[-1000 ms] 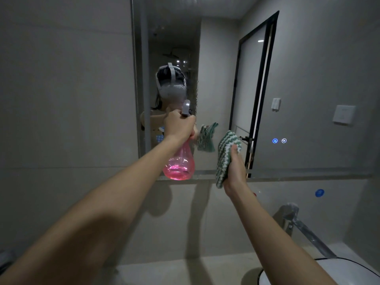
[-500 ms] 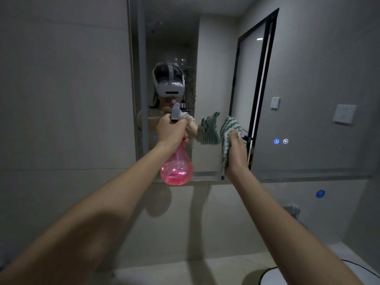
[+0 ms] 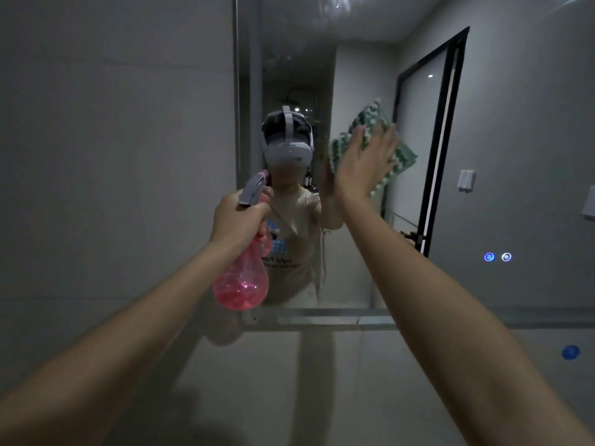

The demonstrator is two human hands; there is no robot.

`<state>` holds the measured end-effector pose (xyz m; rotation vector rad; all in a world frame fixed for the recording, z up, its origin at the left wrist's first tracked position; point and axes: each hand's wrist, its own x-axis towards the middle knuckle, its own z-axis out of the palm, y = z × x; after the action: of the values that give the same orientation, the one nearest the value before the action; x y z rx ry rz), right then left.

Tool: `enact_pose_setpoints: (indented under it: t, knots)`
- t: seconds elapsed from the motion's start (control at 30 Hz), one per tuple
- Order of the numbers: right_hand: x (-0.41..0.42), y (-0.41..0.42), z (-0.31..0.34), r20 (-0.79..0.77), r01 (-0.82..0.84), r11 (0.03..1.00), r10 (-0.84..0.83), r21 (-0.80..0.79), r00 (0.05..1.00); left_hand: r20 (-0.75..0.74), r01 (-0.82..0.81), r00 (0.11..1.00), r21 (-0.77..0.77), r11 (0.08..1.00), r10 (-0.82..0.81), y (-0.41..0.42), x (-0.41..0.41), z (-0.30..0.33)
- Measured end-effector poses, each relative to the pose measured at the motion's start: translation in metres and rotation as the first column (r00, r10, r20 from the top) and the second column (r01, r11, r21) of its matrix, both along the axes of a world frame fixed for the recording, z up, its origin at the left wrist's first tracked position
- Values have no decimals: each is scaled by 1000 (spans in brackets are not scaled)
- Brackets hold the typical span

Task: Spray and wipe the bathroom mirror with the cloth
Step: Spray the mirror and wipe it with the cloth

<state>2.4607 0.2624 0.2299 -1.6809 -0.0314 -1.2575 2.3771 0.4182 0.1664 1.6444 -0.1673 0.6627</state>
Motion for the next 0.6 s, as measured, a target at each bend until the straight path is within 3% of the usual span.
enact_pose_setpoints:
  t: [0.13,0.27,0.6]
  knots:
    - [17,29,2,65,194,889,-184,-415,981,49,35,998,-4,999,-35,9,9,6]
    - [26,40,-1,135,362,804,-339,-471,931,80,66,995,-17,998,-64,13,14,7]
    - [27,69,-24,357,425,587,-236,-689,904,64,61,996,-100,993,-54,19,19,-6]
